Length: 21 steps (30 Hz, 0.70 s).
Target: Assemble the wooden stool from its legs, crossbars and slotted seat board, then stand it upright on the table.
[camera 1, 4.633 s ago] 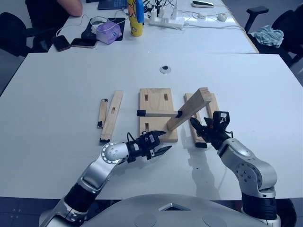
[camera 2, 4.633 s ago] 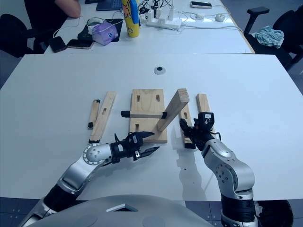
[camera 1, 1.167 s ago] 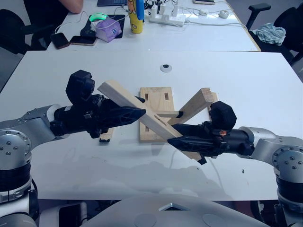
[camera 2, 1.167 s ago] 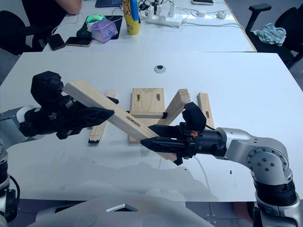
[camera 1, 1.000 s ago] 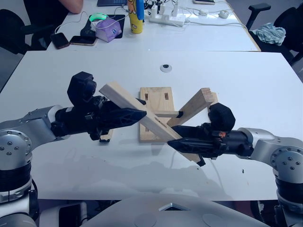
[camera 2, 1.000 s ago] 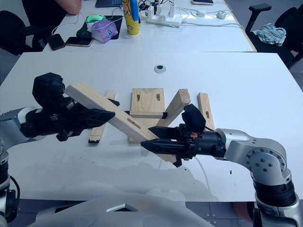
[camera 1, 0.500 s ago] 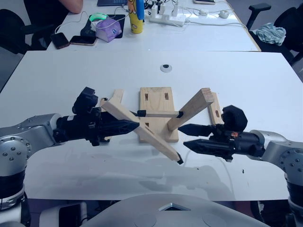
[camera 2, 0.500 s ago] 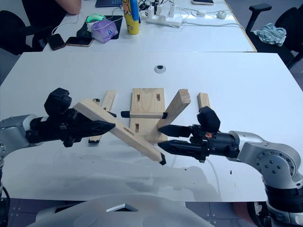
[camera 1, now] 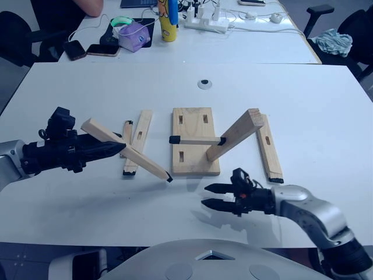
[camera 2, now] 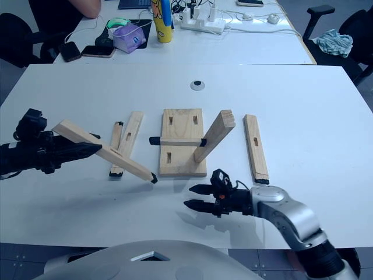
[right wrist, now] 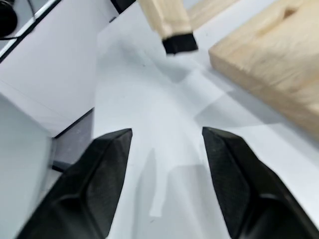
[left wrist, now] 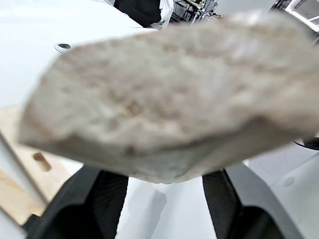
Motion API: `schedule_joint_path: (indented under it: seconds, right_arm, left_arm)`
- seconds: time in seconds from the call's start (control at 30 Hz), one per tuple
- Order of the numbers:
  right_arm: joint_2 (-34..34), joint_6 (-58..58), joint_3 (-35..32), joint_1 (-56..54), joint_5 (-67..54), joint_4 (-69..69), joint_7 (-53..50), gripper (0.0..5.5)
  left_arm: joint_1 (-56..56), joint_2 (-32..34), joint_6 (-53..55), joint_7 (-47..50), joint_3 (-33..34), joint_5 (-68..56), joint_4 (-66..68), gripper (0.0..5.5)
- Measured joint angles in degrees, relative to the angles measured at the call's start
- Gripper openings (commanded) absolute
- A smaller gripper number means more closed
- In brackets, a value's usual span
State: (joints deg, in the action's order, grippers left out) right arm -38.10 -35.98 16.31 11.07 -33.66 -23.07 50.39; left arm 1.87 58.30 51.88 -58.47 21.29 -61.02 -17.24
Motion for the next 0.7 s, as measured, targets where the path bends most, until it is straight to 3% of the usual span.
schedule_joint_path:
  seconds: [0.2,0.5,0.7]
  right_arm:
    - [5.8,1.0,0.4,-1.8,3.1,4.6,-4.7,1.33]
    - [8.3,5.1,-3.5,-4.4,6.7,10.4,-8.6,0.01]
    - [9.5,6.8,-7.1,-7.9,8.8,14.7,-11.0,0.0]
  left_arm:
    - [-2.5,-1.2,-2.6,1.5,-0.9,5.2,0.9,2.07]
    - [-6.2,-4.1,-2.8,3.9,-1.8,5.7,0.4,2.07]
    - [-6.7,-6.6,-4.3,6.0,-3.5,8.3,-0.7,2.07]
